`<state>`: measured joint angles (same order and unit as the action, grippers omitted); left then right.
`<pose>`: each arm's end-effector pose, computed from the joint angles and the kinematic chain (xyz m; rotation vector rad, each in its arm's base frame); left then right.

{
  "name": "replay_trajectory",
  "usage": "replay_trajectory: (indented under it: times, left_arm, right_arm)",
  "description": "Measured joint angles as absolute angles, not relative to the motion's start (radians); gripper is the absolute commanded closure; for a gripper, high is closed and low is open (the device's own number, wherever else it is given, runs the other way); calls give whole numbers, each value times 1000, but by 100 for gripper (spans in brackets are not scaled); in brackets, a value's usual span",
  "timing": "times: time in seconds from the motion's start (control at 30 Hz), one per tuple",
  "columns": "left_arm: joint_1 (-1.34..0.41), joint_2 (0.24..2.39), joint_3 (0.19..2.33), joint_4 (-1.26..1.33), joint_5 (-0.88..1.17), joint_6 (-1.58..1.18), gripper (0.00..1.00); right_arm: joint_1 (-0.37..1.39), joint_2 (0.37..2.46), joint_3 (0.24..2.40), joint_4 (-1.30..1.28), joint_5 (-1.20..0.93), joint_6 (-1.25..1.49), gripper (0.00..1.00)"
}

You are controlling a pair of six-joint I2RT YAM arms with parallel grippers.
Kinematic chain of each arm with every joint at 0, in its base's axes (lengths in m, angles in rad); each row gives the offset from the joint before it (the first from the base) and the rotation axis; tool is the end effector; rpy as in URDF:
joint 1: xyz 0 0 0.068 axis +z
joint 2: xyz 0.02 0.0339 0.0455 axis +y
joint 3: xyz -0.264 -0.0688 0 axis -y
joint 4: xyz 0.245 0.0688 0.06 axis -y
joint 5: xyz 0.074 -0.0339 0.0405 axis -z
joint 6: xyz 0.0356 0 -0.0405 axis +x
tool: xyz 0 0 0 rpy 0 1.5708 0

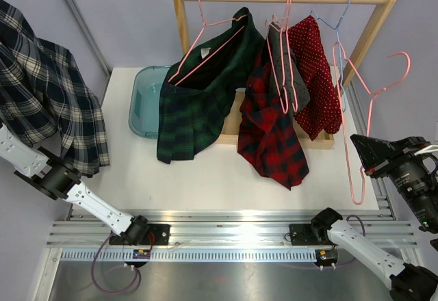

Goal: Remove the skirt from the hanger

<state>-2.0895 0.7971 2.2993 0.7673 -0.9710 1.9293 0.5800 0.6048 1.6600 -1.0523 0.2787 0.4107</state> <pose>0.1584 0.2182 0.6229 -0.1874 1.1208 -0.4814 -0.0117 -0.0193 0.5067 0.0879 1.5931 0.5582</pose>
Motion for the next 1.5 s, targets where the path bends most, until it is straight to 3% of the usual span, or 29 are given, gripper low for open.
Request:
replay_trajectory:
  times: [0.27, 0.4, 0.7, 0.87, 1.1, 1.23, 1.5]
  left_arm:
    - [-2090, 769, 2339, 543, -867, 1954, 100]
    - [-2090, 746, 2266, 582, -903, 1964, 100]
    - [-2089, 441, 1615, 883, -1161, 1984, 100]
    - [-2090, 394, 1407, 1193, -1187, 1990, 100]
    - [-2088, 324, 1165, 1233, -1225, 1995, 100]
    - [-2090, 392, 1191, 1313, -1247, 1997, 100]
    - [-2087, 847, 1474, 1328, -1101, 1999, 100]
  right_arm:
    - [580, 599, 1620, -1043, 279, 410, 100]
    - [580, 598, 1586, -1041, 279, 403, 100]
    - [580, 598, 1564, -1037, 248, 362, 100]
    - [580, 598, 1560, -1036, 218, 357, 100]
    - [580, 566, 1512, -1009, 110, 357, 100]
    - [580, 551, 1494, -1007, 49, 358, 100]
    - [580, 551, 1494, -1008, 39, 363, 100]
